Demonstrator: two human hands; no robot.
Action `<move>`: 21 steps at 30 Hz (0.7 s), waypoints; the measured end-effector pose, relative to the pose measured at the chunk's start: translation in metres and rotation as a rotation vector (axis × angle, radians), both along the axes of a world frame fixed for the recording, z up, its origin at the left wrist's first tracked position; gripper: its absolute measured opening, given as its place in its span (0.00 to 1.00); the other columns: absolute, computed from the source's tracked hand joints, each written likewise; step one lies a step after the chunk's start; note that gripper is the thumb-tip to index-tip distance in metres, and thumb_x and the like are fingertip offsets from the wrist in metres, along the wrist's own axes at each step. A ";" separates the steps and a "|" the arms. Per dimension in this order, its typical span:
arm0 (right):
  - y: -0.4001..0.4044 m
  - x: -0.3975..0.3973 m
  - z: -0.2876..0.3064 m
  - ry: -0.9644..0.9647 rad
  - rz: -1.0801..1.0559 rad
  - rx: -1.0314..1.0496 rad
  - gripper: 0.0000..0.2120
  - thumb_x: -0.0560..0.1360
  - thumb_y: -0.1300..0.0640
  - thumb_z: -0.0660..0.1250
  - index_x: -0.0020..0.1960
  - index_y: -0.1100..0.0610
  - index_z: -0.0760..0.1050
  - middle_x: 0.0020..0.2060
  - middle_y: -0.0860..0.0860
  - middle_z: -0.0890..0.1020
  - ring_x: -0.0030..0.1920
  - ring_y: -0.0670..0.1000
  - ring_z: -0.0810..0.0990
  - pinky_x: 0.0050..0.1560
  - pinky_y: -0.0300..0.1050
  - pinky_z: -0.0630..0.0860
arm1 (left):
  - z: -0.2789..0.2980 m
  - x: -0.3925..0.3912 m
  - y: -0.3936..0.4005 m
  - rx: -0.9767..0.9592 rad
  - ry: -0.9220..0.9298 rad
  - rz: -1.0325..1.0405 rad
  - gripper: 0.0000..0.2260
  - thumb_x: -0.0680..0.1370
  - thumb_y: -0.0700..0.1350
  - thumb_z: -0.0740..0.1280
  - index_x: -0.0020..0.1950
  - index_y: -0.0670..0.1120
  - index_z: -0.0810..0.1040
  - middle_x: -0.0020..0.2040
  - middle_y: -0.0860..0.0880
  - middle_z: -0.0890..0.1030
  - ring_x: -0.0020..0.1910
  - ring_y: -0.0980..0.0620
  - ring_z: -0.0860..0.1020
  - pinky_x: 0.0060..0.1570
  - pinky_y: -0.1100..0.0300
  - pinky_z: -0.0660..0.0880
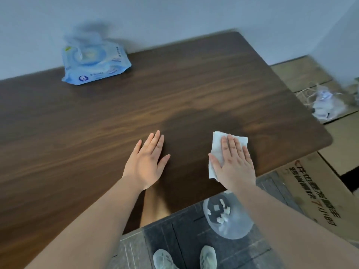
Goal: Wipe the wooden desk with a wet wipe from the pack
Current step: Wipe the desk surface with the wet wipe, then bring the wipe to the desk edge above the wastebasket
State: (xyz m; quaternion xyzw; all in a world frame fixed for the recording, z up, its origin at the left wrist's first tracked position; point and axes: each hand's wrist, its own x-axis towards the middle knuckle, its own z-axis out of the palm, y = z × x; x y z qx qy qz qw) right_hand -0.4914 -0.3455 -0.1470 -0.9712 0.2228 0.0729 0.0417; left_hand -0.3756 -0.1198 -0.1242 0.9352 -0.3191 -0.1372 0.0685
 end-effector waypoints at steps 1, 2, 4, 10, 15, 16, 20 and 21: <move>-0.016 -0.005 0.000 0.005 -0.039 -0.006 0.36 0.76 0.34 0.36 0.77 0.53 0.36 0.78 0.50 0.43 0.77 0.51 0.42 0.74 0.48 0.37 | 0.000 -0.001 -0.020 0.002 0.000 -0.037 0.28 0.81 0.59 0.44 0.77 0.49 0.42 0.78 0.53 0.41 0.76 0.55 0.39 0.73 0.55 0.39; -0.030 -0.010 0.000 0.007 -0.073 -0.012 0.36 0.76 0.34 0.37 0.77 0.53 0.36 0.78 0.51 0.44 0.77 0.51 0.42 0.74 0.48 0.38 | -0.001 -0.003 -0.040 0.000 0.003 -0.071 0.28 0.81 0.59 0.44 0.77 0.50 0.41 0.78 0.54 0.40 0.75 0.56 0.39 0.73 0.56 0.39; -0.056 -0.020 -0.002 0.004 -0.130 -0.012 0.36 0.77 0.34 0.38 0.77 0.54 0.38 0.78 0.51 0.45 0.77 0.51 0.43 0.74 0.47 0.37 | -0.001 -0.008 -0.077 -0.008 0.011 -0.134 0.28 0.81 0.59 0.43 0.77 0.50 0.40 0.77 0.54 0.39 0.75 0.57 0.38 0.73 0.56 0.38; -0.114 -0.049 -0.003 -0.004 -0.247 0.027 0.38 0.76 0.33 0.40 0.77 0.55 0.38 0.78 0.51 0.43 0.77 0.50 0.41 0.72 0.45 0.34 | -0.004 -0.024 -0.174 -0.018 0.015 -0.293 0.28 0.80 0.60 0.41 0.77 0.50 0.40 0.77 0.53 0.39 0.75 0.56 0.38 0.73 0.56 0.37; -0.144 -0.068 -0.003 -0.009 -0.293 0.072 0.39 0.76 0.32 0.41 0.77 0.54 0.36 0.78 0.50 0.41 0.76 0.49 0.38 0.72 0.44 0.33 | -0.007 -0.037 -0.231 -0.016 0.019 -0.394 0.28 0.80 0.60 0.40 0.76 0.50 0.38 0.77 0.54 0.38 0.75 0.57 0.36 0.73 0.56 0.37; -0.148 -0.071 -0.004 -0.013 -0.292 0.078 0.39 0.76 0.32 0.41 0.77 0.54 0.35 0.78 0.50 0.41 0.76 0.49 0.38 0.72 0.44 0.33 | -0.008 -0.040 -0.239 -0.017 0.017 -0.408 0.28 0.80 0.60 0.40 0.76 0.50 0.38 0.77 0.54 0.38 0.75 0.56 0.36 0.74 0.56 0.37; -0.159 -0.076 -0.006 -0.055 -0.276 0.142 0.38 0.77 0.34 0.44 0.77 0.54 0.40 0.78 0.50 0.44 0.77 0.49 0.40 0.72 0.44 0.35 | -0.008 -0.049 -0.268 -0.030 0.015 -0.456 0.28 0.80 0.60 0.40 0.77 0.50 0.39 0.78 0.53 0.39 0.75 0.55 0.38 0.75 0.54 0.39; -0.162 -0.077 -0.005 -0.088 -0.271 0.165 0.36 0.78 0.36 0.46 0.78 0.55 0.43 0.78 0.50 0.47 0.77 0.48 0.43 0.73 0.44 0.38 | -0.009 -0.051 -0.274 -0.037 0.017 -0.464 0.28 0.80 0.60 0.40 0.77 0.50 0.40 0.78 0.53 0.40 0.76 0.55 0.38 0.75 0.54 0.39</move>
